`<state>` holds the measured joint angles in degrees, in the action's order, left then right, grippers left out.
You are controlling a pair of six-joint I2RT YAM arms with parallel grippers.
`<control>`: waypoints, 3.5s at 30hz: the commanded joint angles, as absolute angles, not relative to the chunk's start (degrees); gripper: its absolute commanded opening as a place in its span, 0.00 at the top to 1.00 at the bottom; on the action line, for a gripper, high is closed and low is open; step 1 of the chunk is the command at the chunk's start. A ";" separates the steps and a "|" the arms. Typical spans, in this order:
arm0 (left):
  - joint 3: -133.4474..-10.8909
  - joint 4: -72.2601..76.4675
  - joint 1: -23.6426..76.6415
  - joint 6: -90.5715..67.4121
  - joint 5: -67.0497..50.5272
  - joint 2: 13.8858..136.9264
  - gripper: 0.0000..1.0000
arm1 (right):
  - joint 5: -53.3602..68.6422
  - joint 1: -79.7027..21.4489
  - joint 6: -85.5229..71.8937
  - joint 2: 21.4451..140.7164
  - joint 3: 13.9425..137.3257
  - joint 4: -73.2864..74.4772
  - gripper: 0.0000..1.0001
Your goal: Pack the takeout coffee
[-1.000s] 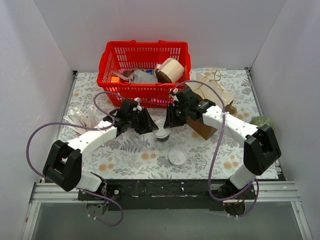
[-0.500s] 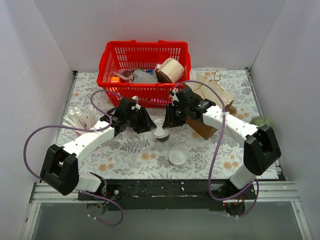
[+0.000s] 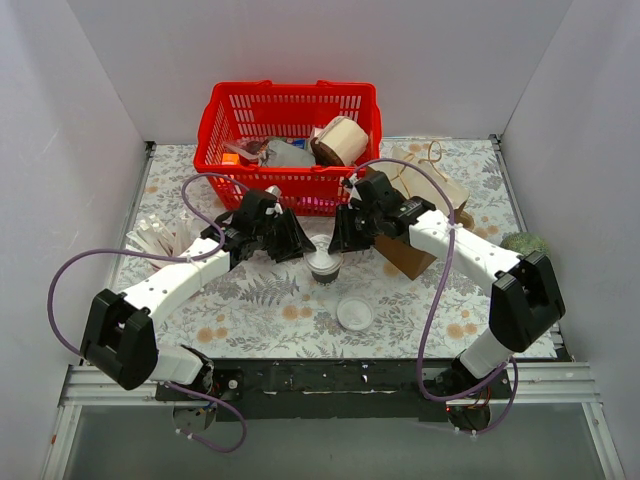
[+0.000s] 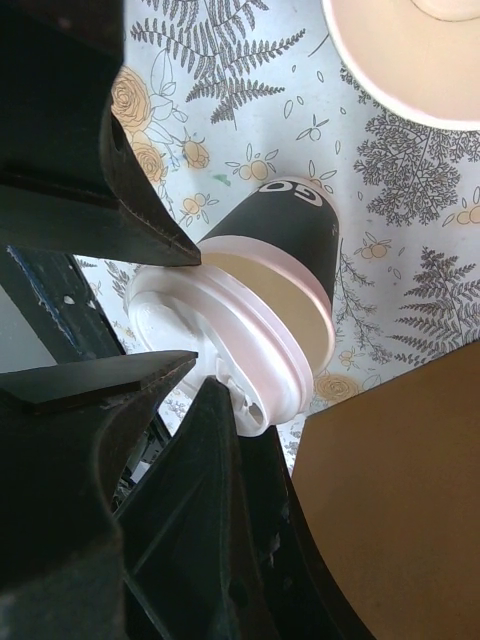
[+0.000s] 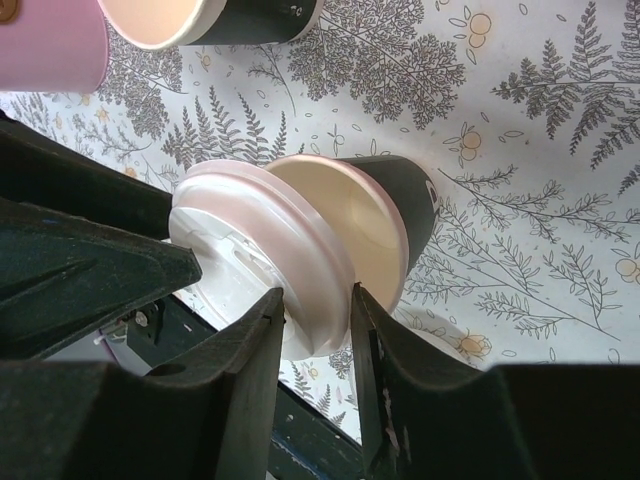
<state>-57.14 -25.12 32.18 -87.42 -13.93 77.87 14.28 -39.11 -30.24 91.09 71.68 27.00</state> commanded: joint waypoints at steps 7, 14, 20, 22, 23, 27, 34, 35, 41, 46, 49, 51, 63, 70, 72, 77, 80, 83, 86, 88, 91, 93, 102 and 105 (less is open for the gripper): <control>-60.12 -24.08 33.75 -87.98 -14.85 78.39 0.62 | 14.94 -38.67 -30.85 87.71 73.48 27.68 0.58; -60.29 -25.13 33.93 -87.72 -13.19 79.19 0.62 | 16.26 -38.67 -30.41 90.61 74.00 28.30 0.57; -60.38 -26.19 34.10 -87.36 -11.51 79.80 0.59 | 15.47 -38.67 -29.97 92.55 74.62 28.83 0.56; -60.90 -26.37 34.19 -87.02 -11.86 80.86 0.59 | 15.03 -38.67 -29.97 92.90 74.62 29.00 0.55; -61.08 -26.63 34.28 -87.01 -11.69 81.12 0.59 | 15.20 -38.67 -29.88 93.34 74.71 28.92 0.55; -61.08 -27.42 34.36 -86.92 -9.67 81.30 0.59 | 14.94 -38.58 -29.97 93.78 74.97 29.44 0.53; -61.43 -27.42 34.28 -87.19 -9.32 80.95 0.59 | 14.24 -38.58 -30.23 91.76 74.36 27.78 0.51; -61.87 -27.42 34.36 -87.10 -9.40 80.69 0.59 | 14.33 -38.67 -30.50 91.15 74.18 26.90 0.51; -63.63 -27.07 34.72 -86.92 -9.67 80.16 0.59 | 14.50 -38.58 -30.59 89.04 74.53 26.10 0.51; -64.51 -27.16 34.80 -86.31 -9.40 81.38 0.59 | 12.93 -38.67 -30.41 89.12 75.06 26.63 0.51; -64.95 -27.60 34.80 -86.31 -9.41 82.35 0.59 | 12.13 -38.67 -30.41 90.61 75.50 27.42 0.51; -65.30 -27.86 34.72 -86.05 -8.88 82.79 0.59 | 12.04 -38.67 -30.32 91.84 75.85 27.42 0.51; -66.09 -29.71 34.80 -85.69 -6.24 84.29 0.54 | 11.25 -38.67 -29.97 94.39 77.52 28.83 0.49; -66.71 -29.79 34.72 -85.26 -5.89 85.08 0.48 | 10.64 -38.67 -30.15 93.78 77.43 28.30 0.45; -66.80 -29.97 34.72 -85.17 -5.89 85.34 0.48 | 10.37 -38.58 -30.15 93.43 77.43 28.21 0.44; -66.36 -30.06 34.80 -84.99 -5.98 85.87 0.48 | 8.00 -38.67 -30.32 92.03 76.99 28.39 0.43; -66.27 -30.06 34.80 -84.99 -5.89 86.04 0.47 | 7.82 -38.67 -29.63 90.71 76.55 27.17 0.40; -66.27 -30.06 34.80 -84.90 -6.06 86.48 0.47 | 9.14 -38.67 -29.09 88.86 75.50 24.45 0.38; -66.44 -30.06 34.80 -84.73 -6.07 87.01 0.47 | 11.07 -38.67 -28.92 86.84 73.66 21.89 0.36; -66.36 -30.06 34.72 -84.55 -6.33 87.45 0.47 | 10.81 -38.67 -28.31 85.88 73.13 21.01 0.35; -66.27 -30.06 34.72 -84.64 -6.42 87.71 0.47 | 9.24 -38.67 -24.36 86.48 74.17 22.58 0.30; -66.36 -30.06 34.80 -84.64 -6.42 87.71 0.46 | 9.23 -38.67 -21.11 87.27 74.53 23.20 0.27; -66.18 -29.44 34.72 -85.17 -6.33 87.89 0.46 | 10.36 -38.67 -10.46 92.81 76.73 25.23 0.21; -66.09 -29.09 34.80 -85.34 -6.42 88.15 0.46 | 12.82 -38.67 -10.80 93.34 76.20 23.82 0.22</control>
<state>-64.73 -29.76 34.63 -85.47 -6.81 87.99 9.82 -38.63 -13.58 93.12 74.22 25.56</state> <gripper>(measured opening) 0.538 0.785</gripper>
